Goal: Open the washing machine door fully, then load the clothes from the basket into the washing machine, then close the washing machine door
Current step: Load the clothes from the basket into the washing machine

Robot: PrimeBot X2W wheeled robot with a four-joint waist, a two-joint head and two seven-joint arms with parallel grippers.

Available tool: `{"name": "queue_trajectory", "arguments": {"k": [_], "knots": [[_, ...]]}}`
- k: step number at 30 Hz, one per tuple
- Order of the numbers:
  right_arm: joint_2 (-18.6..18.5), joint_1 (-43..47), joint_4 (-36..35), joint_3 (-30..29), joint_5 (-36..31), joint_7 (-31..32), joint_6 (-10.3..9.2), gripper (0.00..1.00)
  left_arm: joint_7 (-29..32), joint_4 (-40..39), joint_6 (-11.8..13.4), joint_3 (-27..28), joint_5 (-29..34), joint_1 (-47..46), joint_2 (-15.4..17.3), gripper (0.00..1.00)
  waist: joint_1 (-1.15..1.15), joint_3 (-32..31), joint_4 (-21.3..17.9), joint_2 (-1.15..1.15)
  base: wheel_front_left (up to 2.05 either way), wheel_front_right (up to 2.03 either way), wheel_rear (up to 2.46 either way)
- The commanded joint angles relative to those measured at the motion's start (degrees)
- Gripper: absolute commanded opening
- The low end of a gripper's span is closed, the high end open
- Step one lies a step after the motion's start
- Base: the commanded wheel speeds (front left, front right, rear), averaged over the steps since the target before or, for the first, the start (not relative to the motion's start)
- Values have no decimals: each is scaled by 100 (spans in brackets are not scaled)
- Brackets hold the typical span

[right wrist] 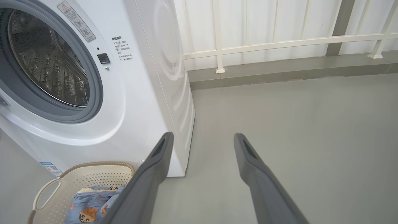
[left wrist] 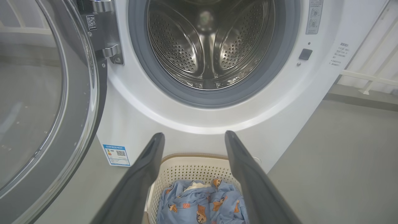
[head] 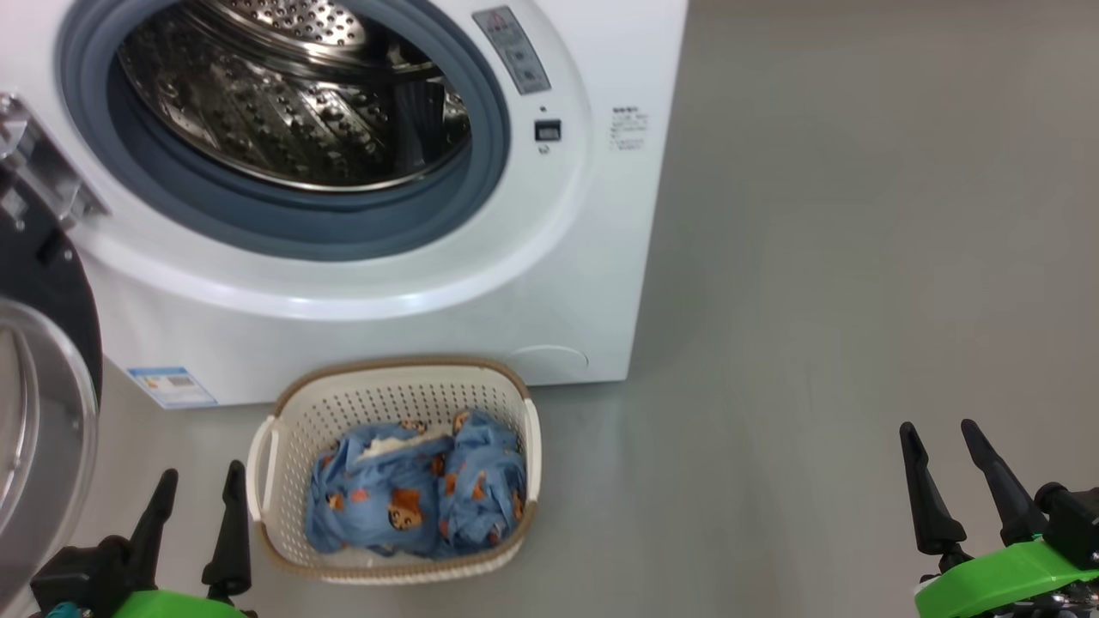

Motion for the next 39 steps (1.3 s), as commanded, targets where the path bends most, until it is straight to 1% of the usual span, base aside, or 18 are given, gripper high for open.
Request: {"name": "queue_trajectory", "arguments": {"k": [1, 10, 18, 26, 34, 39], "knots": [[-73, -102, -155, 148, 10, -69, 9, 100, -36, -149, -9, 212, 6, -213, 158, 100, 0, 3, 0, 0, 141, -198, 57], [-46, -130, -154, 138, 5, -69, 9, 100, -36, -102, -9, 315, 110, -251, 67, 100, 0, 33, 6, 0, 107, -116, 9], [0, -142, -163, 137, -4, -69, 9, 100, -36, -94, -9, 282, 133, -216, 34, 100, 0, 58, 4, 0, 12, -12, 0], [28, -187, -182, 193, -19, -69, 9, 100, -36, 83, -9, 163, -23, -246, -63, 100, 0, 148, 1, 0, 0, 0, 0], [124, -297, -228, 264, -54, -69, 9, 100, -36, 441, -9, -117, -137, -427, -74, 100, 0, 449, -5, 0, 0, 0, 0], [246, -450, -269, 318, -91, -69, 9, 100, -36, 910, -9, -427, -245, -712, 8, 100, 0, 873, -39, 0, 0, 0, 0]]}}
